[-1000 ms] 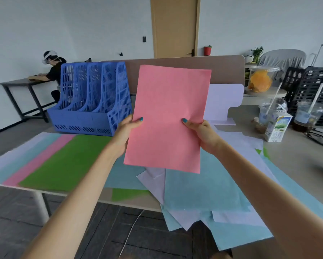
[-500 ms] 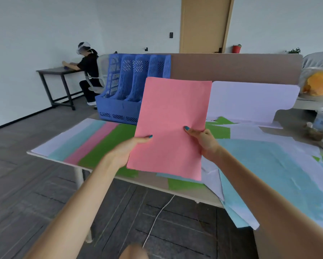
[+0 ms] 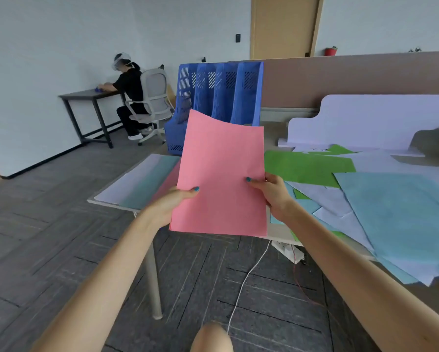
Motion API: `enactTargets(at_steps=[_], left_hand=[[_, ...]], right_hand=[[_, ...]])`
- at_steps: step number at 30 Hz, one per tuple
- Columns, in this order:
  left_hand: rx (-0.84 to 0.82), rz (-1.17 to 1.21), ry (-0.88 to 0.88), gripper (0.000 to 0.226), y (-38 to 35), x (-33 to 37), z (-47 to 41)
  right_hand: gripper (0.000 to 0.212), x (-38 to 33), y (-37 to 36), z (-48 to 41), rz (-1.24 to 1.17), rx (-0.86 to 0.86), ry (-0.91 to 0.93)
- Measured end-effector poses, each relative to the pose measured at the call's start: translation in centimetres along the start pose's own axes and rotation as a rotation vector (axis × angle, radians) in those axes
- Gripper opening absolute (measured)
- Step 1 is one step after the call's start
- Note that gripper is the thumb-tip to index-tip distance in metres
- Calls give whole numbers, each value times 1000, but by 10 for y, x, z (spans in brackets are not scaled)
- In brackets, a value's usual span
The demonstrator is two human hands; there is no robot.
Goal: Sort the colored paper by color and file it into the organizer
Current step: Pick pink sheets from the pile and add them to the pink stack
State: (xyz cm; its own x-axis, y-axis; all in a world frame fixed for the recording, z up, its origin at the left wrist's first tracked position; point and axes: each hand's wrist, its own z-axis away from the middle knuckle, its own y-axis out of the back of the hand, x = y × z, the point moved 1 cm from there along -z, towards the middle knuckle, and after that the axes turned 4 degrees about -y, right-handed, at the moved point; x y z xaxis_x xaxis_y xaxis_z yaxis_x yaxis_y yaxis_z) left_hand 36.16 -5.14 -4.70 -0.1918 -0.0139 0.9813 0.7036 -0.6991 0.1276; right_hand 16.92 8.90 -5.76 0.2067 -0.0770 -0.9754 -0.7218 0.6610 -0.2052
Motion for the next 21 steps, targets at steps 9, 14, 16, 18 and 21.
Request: enactTargets(at_steps=[9, 14, 16, 18, 21], left_hand=[[237, -94, -4, 51, 105, -30, -23], [249, -113, -6, 43, 143, -26, -18], [237, -110, 2, 43, 156, -29, -19], [225, -118, 5, 47, 169, -36, -23], [224, -115, 11, 49, 183, -44, -23]], right_hand=[[59, 25, -76, 16, 153, -41, 50], [38, 32, -116, 20, 431, -84, 158], [41, 37, -127, 17, 576, -34, 231], [39, 45, -134, 15, 771, 43, 330], [39, 54, -136, 18, 1096, 142, 373]])
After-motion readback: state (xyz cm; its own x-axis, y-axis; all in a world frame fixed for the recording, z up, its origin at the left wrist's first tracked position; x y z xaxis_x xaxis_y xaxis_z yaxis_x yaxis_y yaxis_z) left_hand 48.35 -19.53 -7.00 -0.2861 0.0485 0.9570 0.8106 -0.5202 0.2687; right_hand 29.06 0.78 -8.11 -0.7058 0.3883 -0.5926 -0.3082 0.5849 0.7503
